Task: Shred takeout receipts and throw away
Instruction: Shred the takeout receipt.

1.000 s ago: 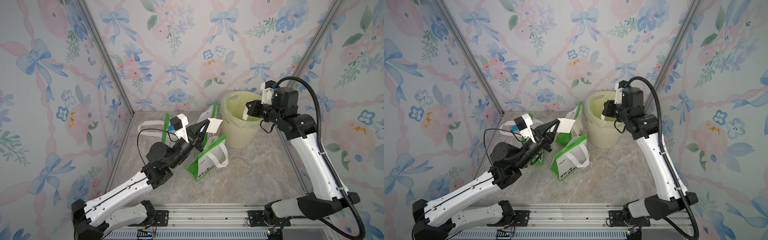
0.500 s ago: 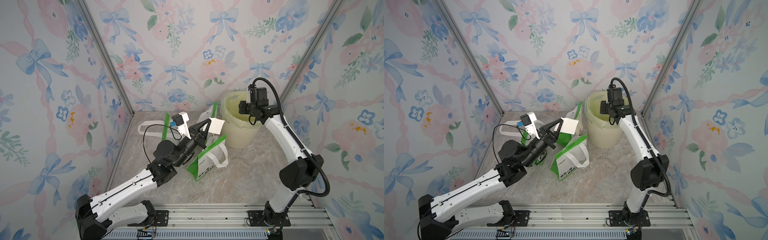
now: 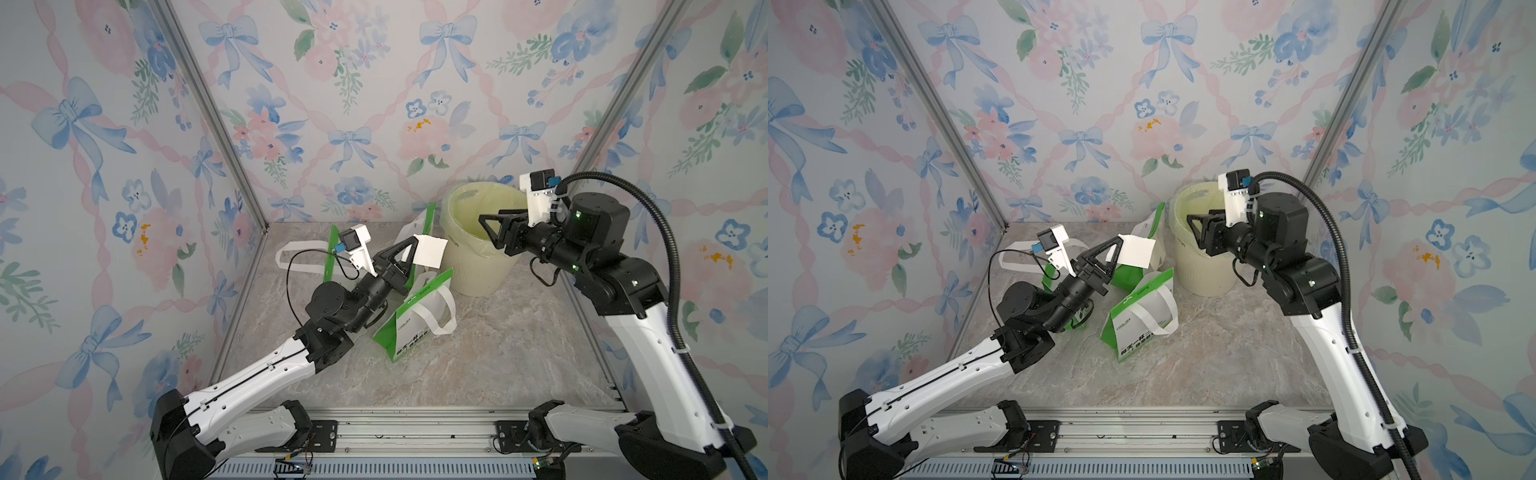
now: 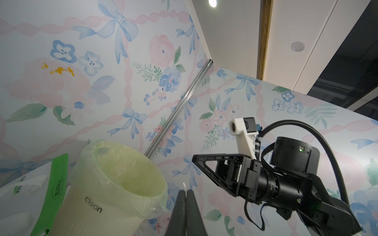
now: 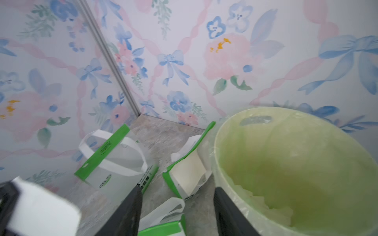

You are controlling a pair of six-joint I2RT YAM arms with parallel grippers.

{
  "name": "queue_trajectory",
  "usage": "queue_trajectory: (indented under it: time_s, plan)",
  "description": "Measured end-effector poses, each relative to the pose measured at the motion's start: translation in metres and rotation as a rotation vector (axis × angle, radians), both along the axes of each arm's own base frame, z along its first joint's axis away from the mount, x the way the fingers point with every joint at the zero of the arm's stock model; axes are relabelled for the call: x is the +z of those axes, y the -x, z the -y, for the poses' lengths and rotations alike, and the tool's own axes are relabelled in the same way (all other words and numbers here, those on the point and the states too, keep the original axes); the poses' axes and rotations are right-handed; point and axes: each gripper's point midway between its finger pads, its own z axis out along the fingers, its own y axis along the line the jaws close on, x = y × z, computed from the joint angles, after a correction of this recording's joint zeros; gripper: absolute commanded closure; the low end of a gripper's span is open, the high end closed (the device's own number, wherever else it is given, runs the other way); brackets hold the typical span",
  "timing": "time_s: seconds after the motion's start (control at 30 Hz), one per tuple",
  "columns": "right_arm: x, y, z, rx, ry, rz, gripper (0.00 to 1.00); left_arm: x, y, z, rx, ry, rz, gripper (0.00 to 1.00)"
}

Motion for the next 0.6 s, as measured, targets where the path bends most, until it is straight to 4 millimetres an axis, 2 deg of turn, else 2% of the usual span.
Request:
queue_trajectory:
  time_s: [0.07, 0.13, 0.27, 0.33, 0.6]
  plan:
    - [-0.009, 0.024, -0.013, 0.075, -0.014, -0.026, 0.41, -0.003, -0.002, -0.006, -0.008, 0.031, -0.013, 1.00]
    - [-0.021, 0.040, -0.024, 0.125, -0.027, -0.066, 0.41, -0.005, -0.003, -0.008, -0.022, 0.054, -0.025, 1.00]
    - [-0.045, 0.056, -0.044, 0.186, -0.048, -0.156, 0.39, -0.004, 0.000, -0.009, -0.061, 0.090, -0.037, 1.00]
    - [-0.051, 0.061, -0.052, 0.211, -0.061, -0.186, 0.38, -0.002, 0.004, -0.010, -0.079, 0.108, -0.034, 1.00]
    - [-0.037, 0.070, -0.071, 0.291, -0.170, -0.208, 0.29, 0.011, 0.016, -0.014, -0.145, 0.176, -0.006, 1.00]
